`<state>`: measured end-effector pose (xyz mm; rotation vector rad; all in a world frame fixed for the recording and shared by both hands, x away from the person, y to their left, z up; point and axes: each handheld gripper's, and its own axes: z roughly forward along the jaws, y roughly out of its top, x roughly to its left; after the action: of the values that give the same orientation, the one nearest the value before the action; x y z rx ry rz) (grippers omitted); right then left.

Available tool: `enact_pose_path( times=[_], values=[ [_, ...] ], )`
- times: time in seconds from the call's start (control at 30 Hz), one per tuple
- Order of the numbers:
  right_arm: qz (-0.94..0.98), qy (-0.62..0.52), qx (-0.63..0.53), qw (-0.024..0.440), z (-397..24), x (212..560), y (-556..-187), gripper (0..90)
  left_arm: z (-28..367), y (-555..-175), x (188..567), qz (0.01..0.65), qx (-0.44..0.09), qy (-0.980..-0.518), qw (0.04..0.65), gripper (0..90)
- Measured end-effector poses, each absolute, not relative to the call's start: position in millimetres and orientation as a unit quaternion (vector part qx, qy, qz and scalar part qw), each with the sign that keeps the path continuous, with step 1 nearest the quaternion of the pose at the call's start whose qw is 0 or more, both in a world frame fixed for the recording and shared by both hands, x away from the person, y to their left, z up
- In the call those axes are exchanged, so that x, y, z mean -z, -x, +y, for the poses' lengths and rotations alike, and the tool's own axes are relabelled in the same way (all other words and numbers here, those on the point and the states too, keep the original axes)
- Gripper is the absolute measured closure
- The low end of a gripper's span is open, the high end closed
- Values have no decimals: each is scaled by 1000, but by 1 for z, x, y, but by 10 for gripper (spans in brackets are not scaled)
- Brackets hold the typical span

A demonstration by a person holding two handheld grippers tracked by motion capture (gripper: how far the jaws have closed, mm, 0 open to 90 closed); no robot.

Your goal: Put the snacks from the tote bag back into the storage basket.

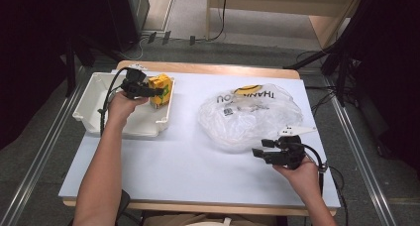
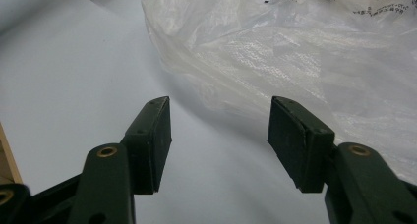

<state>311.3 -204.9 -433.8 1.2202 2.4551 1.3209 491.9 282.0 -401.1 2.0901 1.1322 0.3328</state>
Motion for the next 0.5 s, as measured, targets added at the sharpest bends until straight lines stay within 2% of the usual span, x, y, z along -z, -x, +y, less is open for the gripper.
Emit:
enact_pose_path(
  times=[0.5],
  values=[
    [806,-401,-433,49,-205,434,-311,425,283,-485,405,429,-128,-824,348,524]
  ],
)
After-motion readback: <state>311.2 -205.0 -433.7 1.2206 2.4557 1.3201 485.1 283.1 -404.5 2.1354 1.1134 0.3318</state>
